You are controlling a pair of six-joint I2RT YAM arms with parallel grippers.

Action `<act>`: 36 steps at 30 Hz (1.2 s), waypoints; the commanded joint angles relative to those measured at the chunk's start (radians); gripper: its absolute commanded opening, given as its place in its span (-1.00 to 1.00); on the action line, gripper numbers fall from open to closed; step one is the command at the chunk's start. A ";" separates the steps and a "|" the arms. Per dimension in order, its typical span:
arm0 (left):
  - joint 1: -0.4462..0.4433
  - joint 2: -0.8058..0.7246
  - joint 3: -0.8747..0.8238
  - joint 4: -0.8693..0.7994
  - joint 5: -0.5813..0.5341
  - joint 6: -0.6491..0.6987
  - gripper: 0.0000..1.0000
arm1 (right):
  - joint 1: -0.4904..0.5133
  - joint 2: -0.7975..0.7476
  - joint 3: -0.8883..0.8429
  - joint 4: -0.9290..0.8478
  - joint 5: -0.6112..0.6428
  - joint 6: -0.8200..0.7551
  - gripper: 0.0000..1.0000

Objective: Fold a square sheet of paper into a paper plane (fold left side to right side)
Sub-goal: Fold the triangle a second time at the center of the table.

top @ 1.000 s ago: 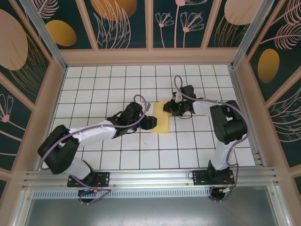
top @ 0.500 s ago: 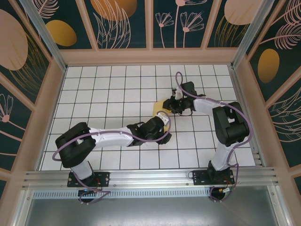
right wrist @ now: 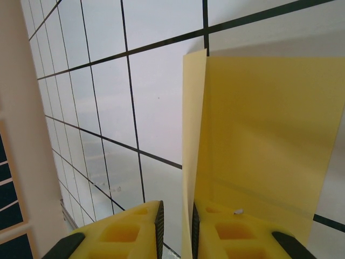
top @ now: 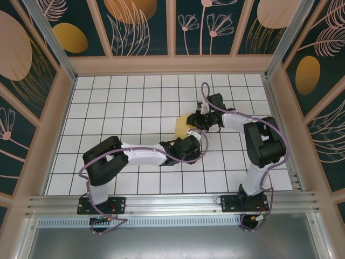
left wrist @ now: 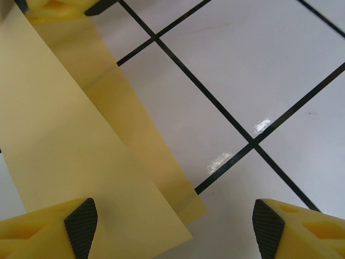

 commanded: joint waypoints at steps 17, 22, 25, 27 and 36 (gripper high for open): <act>-0.008 -0.008 0.044 -0.081 -0.072 0.113 -0.24 | -0.004 0.023 0.040 -0.039 -0.003 -0.003 -0.52; -0.008 -0.018 0.039 -0.078 -0.064 0.111 -0.55 | -0.005 0.027 0.039 -0.044 0.000 -0.006 -0.53; -0.008 -0.013 0.042 -0.077 -0.054 0.108 -0.70 | -0.005 0.028 0.038 -0.042 -0.001 -0.006 -0.53; -0.009 -0.011 0.043 -0.076 -0.049 0.103 -0.81 | -0.004 0.028 0.038 -0.041 -0.003 -0.008 -0.53; -0.008 -0.024 0.033 -0.072 -0.033 0.082 -1.00 | -0.009 -0.006 0.050 -0.036 -0.004 -0.023 -0.22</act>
